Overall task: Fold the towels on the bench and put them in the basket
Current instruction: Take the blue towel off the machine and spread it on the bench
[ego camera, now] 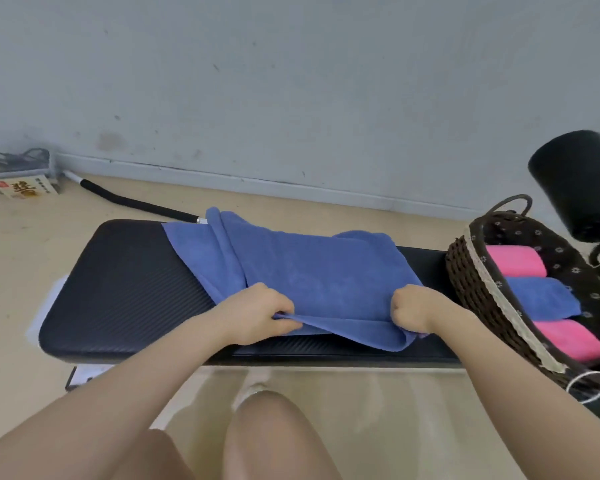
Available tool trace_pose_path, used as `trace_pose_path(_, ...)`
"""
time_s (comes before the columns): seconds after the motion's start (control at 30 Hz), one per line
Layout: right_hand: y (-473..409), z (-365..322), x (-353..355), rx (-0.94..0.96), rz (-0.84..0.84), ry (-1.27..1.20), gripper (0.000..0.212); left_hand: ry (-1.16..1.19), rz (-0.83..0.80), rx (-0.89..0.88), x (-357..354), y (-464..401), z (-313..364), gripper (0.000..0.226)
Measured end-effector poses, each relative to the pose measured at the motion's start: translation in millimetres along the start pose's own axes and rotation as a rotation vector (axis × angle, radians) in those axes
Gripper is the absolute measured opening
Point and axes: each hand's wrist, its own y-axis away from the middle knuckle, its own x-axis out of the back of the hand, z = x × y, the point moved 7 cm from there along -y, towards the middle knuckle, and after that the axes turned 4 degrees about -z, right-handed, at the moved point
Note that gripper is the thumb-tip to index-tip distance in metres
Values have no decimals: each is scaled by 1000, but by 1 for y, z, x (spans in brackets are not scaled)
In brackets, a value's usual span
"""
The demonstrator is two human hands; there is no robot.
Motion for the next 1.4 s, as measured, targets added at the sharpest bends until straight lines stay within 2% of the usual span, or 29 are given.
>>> trace_pose_path(0.1,5,9,-14,-45,-116,-21,23,69,-142,46,-18,2,24,30)
trace_pose_path(0.17,10,3,-12,-11,-140,-45,23,257,-229,147,-23,9,30,23)
trace_pose_path(0.2,11,-7,-4,53,-100,-50,25,348,-199,198,-19,13,27,23)
trace_pose_path(0.27,11,-36,23,221,108,-143,30,399,25,288,3,17,10,26)
trace_pose_path(0.37,12,-90,63,460,430,-342,27,272,410,453,44,31,-35,24)
trace_pose_path(0.43,-1,-126,77,569,504,-391,21,202,525,578,60,41,-68,30)
trace_pose_path(0.53,-25,-167,93,619,501,-477,32,54,543,735,76,47,-107,38)
trace_pose_path(0.67,-58,-204,106,564,435,-460,40,-98,396,864,88,39,-140,45)
trace_pose_path(0.8,-79,-235,117,555,336,-395,45,-219,387,849,93,25,-161,45)
trace_pose_path(0.9,-89,-248,118,516,244,-386,57,-186,347,748,92,16,-169,27)
trace_pose_path(0.97,-100,-253,116,436,187,-417,56,-78,351,664,95,18,-173,15)
trace_pose_path(1.03,-109,-258,115,365,141,-533,36,131,424,588,103,30,-174,12)
trace_pose_path(1.1,-114,-267,118,352,167,-593,14,321,476,521,109,50,-172,10)
trace_pose_path(1.17,-110,-280,124,385,239,-492,19,457,479,485,108,76,-169,8)
trace_pose_path(1.23,-107,-295,127,425,269,-422,26,508,503,527,106,106,-173,13)
trace_pose_path(1.3,-102,-308,128,472,231,-476,37,528,496,615,100,135,-179,18)
trace_pose_path(1.33,-101,-314,127,496,210,-497,33,522,475,657,96,146,-183,22)
trace_pose_path(1.4,-103,-324,121,487,182,-430,7,483,377,731,88,163,-191,26)
